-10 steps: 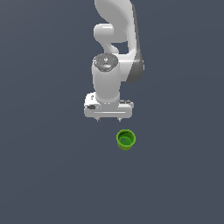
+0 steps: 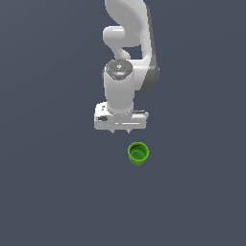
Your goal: Pick up the object and move it to a goal position.
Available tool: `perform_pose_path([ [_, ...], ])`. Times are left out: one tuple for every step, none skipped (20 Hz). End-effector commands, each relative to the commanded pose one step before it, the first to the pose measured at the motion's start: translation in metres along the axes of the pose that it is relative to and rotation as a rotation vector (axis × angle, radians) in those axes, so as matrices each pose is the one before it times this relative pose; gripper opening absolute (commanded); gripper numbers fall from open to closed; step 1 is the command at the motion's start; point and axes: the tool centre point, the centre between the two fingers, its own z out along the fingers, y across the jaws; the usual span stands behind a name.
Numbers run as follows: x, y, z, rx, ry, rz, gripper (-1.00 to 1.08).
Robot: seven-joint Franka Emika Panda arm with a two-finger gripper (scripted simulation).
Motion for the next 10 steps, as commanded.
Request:
perform_pose_path([
  [0.00004,0.00014,0.0,-0.00047,-0.00021,-0.00127,0.28],
  [0.00015,-0.00028,0.0001,-0.00034,-0.00074,-0.00148,0.28],
  [0.00033,-0.00058,0.00025,-0.00067,-0.00158,-0.00283,0.28],
  [0.00049,-0.00079,0.00034,-0.00094,-0.00232,-0.0039,0.28],
  [0.00065,-0.001,0.00043,-0.00122,-0.00304,-0.005,0.28],
  [0.00081,-0.00123,0.00053,-0.00152,-0.00377,-0.00615,0.28],
  [0.00097,-0.00149,0.00064,-0.00184,-0.00451,-0.00741,0.28],
  [0.00112,-0.00171,0.00073,-0.00216,-0.00522,-0.0086,0.28],
  [0.00128,-0.00194,0.00083,-0.00249,-0.00597,-0.00977,0.28],
  [0.00143,-0.00215,0.00091,-0.00281,-0.00669,-0.01089,0.28],
])
